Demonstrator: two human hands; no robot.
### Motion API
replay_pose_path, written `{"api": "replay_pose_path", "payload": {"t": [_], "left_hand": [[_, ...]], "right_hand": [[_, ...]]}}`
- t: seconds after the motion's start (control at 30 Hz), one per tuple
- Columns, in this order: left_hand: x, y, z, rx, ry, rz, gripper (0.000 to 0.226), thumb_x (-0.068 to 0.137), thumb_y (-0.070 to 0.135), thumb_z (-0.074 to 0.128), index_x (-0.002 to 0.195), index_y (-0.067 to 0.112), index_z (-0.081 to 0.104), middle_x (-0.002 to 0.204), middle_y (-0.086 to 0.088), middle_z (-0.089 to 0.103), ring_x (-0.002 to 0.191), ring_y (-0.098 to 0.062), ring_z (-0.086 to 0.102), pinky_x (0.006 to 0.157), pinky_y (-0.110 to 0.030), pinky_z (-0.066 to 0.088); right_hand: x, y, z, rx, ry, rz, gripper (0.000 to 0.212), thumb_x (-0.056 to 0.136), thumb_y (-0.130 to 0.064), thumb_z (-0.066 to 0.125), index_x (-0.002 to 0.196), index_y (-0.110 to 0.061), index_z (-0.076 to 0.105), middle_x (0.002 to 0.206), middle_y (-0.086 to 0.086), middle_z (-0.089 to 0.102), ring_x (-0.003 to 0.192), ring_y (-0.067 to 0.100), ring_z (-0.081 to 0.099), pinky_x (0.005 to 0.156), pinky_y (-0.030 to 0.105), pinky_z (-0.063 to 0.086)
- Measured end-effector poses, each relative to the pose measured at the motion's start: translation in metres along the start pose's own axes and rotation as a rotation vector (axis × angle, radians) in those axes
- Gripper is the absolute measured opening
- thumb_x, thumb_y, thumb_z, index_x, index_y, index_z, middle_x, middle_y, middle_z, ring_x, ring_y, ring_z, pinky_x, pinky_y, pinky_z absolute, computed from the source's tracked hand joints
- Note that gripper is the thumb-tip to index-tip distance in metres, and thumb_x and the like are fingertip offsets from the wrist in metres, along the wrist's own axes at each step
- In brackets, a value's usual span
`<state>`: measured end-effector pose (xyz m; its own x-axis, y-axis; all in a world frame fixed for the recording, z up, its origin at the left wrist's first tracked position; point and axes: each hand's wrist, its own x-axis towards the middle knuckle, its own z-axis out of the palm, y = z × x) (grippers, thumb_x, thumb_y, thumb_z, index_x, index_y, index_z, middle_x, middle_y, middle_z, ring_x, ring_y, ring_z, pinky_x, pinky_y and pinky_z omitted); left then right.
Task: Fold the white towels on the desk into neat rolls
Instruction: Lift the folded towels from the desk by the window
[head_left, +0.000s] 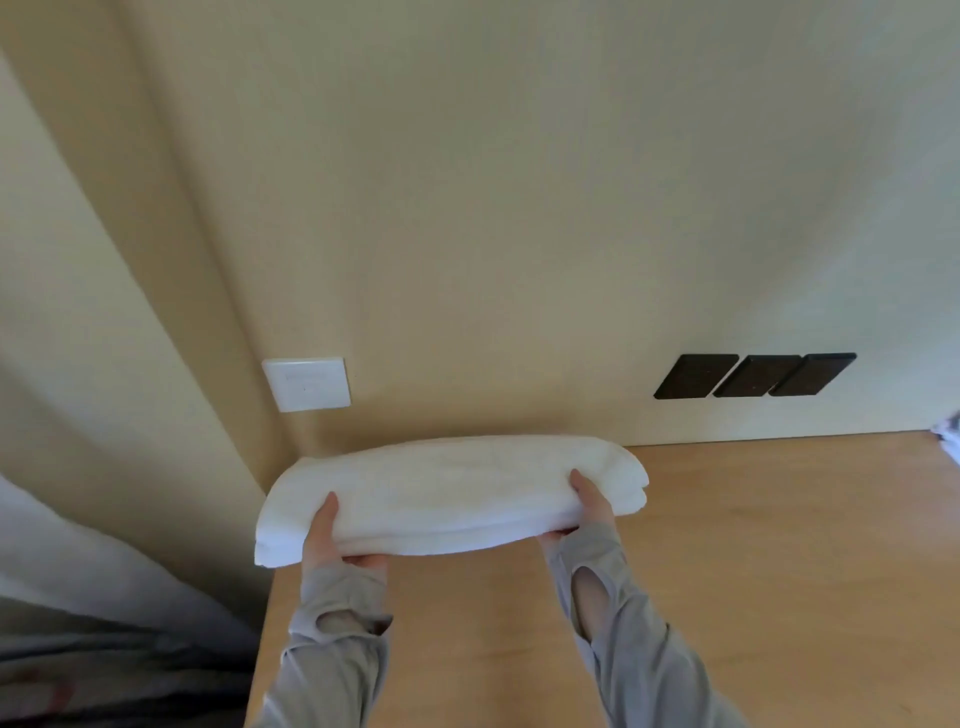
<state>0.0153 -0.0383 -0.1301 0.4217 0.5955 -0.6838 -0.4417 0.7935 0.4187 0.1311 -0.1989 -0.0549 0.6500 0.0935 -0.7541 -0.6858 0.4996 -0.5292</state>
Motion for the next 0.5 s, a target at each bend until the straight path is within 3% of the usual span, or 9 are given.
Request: {"api": "replay_pose_path", "payload": {"t": [0.1, 0.2, 0.4, 0.43, 0.5], "left_hand": [[-0.026, 0.0, 0.023, -0.012, -0.07, 0.005, 0.037, 0.081, 0.026, 0.07, 0.114, 0.02, 0.055, 0.115, -0.007, 0.063, 0.104, -0.03, 0.06, 0.083, -0.048, 0.051], [-0.054, -0.004, 0.053, -0.001, -0.109, -0.001, 0.022, 0.079, 0.025, 0.071, 0.097, 0.02, 0.058, 0.103, -0.004, 0.065, 0.093, -0.026, 0.062, 0.072, -0.045, 0.052], [-0.119, -0.034, 0.111, 0.014, -0.283, -0.059, 0.02, 0.082, 0.022, 0.069, 0.097, 0.016, 0.058, 0.105, -0.007, 0.065, 0.099, -0.03, 0.061, 0.078, -0.048, 0.051], [-0.131, -0.043, 0.121, 0.028, -0.296, -0.082, 0.023, 0.081, 0.023, 0.07, 0.099, 0.016, 0.058, 0.105, -0.007, 0.065, 0.098, -0.03, 0.061, 0.073, -0.048, 0.051], [-0.158, -0.063, 0.139, 0.046, -0.31, -0.133, 0.035, 0.08, 0.024, 0.071, 0.11, 0.015, 0.057, 0.107, -0.008, 0.063, 0.098, -0.031, 0.06, 0.067, -0.047, 0.05]], "right_hand": [[-0.024, -0.022, -0.007, 0.016, -0.054, -0.059, 0.046, 0.091, -0.017, 0.057, 0.134, -0.006, 0.043, 0.136, 0.016, 0.049, 0.117, 0.031, 0.053, 0.1, 0.044, 0.043], [-0.04, -0.051, -0.019, 0.01, -0.097, -0.128, 0.046, 0.096, -0.018, 0.048, 0.139, -0.005, 0.037, 0.142, 0.015, 0.043, 0.104, 0.024, 0.048, 0.1, 0.042, 0.038], [-0.084, -0.123, -0.054, 0.113, -0.139, -0.238, 0.044, 0.096, -0.018, 0.047, 0.138, -0.006, 0.038, 0.14, 0.013, 0.045, 0.102, 0.024, 0.049, 0.092, 0.043, 0.039], [-0.09, -0.136, -0.064, 0.148, -0.127, -0.249, 0.039, 0.095, -0.018, 0.049, 0.132, -0.007, 0.044, 0.135, 0.012, 0.049, 0.103, 0.026, 0.053, 0.09, 0.043, 0.041], [-0.096, -0.164, -0.086, 0.291, -0.111, -0.25, 0.014, 0.091, -0.017, 0.058, 0.102, -0.009, 0.058, 0.112, 0.011, 0.059, 0.09, 0.029, 0.061, 0.077, 0.041, 0.05]]}}
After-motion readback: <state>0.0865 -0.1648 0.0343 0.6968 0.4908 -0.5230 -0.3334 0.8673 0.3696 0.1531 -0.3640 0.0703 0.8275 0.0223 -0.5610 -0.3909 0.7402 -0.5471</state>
